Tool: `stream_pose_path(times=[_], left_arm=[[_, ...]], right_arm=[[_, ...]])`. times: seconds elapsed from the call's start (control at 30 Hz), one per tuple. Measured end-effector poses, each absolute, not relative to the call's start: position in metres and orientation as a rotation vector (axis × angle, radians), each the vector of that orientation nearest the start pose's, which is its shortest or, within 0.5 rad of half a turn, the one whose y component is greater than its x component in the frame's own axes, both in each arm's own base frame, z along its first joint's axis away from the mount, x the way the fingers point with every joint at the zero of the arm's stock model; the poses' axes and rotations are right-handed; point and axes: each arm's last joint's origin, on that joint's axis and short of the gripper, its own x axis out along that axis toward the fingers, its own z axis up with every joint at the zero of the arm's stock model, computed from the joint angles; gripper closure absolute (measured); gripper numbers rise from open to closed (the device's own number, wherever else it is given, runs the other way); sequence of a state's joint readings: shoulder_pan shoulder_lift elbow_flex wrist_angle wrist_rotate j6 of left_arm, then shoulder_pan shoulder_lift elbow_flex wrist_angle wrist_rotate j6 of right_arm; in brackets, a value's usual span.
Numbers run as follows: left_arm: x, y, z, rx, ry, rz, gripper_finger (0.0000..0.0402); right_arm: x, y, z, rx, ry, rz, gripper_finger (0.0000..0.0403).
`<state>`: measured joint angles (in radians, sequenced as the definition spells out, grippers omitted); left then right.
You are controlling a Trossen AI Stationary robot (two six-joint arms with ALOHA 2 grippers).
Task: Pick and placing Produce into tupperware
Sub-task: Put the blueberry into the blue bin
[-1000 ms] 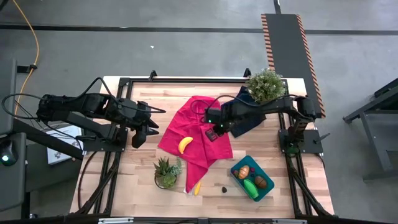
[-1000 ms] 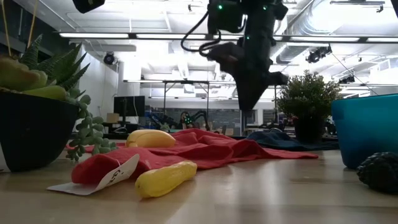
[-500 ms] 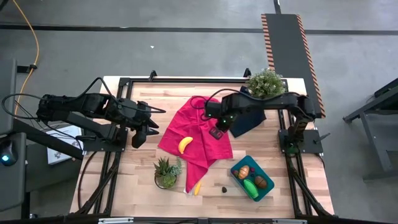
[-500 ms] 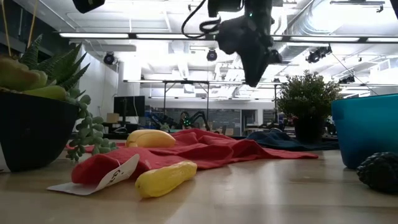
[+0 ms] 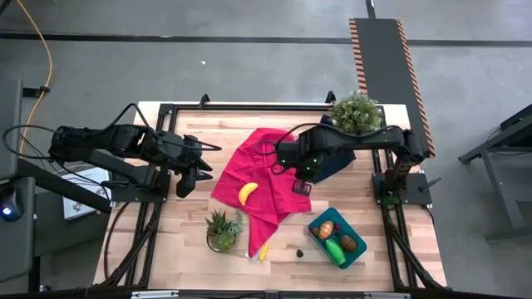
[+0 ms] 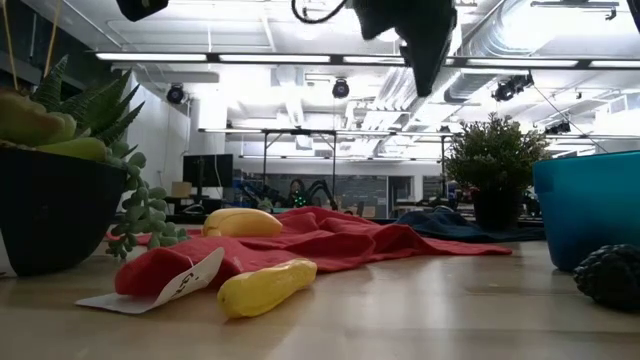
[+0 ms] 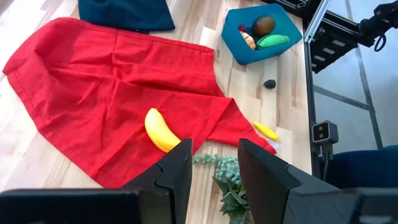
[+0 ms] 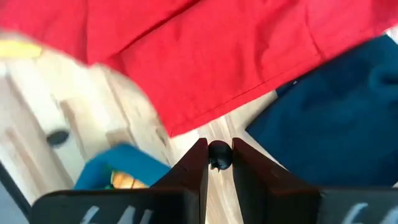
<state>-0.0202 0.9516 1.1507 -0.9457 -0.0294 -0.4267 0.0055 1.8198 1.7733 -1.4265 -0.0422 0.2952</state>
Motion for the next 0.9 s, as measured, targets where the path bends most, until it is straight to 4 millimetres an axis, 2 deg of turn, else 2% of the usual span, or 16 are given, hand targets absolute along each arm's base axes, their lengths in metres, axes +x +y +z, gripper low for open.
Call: stream_pose_path(times=[0.4, 0.9], left_arm=[[0.166, -0.002, 0.361, -0.459, 0.719, 0.207, 0.0284], [0.166, -0.002, 0.360, -0.537, 0.713, 0.239, 0.0284]], right_arm=[[0.326, 0.052, 0.321, 0.049, 1.576, 0.015, 0.0359], [0.303, 0.124, 0.323, -0.142, 1.573, 0.195, 0.0359]])
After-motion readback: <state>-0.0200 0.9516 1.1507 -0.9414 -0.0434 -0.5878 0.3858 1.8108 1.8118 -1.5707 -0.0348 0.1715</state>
